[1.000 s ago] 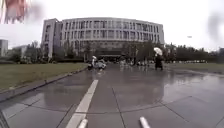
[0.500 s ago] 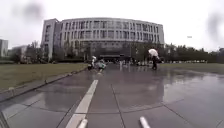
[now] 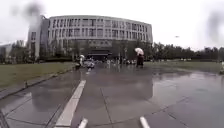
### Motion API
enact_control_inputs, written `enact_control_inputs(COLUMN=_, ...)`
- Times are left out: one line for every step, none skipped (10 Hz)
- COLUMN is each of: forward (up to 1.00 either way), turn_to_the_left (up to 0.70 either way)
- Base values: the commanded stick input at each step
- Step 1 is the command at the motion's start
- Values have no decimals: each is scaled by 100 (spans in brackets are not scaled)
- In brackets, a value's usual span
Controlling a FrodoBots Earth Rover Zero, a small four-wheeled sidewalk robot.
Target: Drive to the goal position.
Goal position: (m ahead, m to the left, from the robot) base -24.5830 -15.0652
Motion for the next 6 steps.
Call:
enact_control_inputs(forward=100, turn_to_the_left=-40)
enact_control_inputs(forward=100, turn_to_the_left=-40)
enact_control_inputs(forward=100, turn_to_the_left=-40)
enact_control_inputs(forward=100, turn_to_the_left=-40)
enact_control_inputs(forward=100, turn_to_the_left=-40)
enact_control_inputs(forward=100, turn_to_the_left=-40)
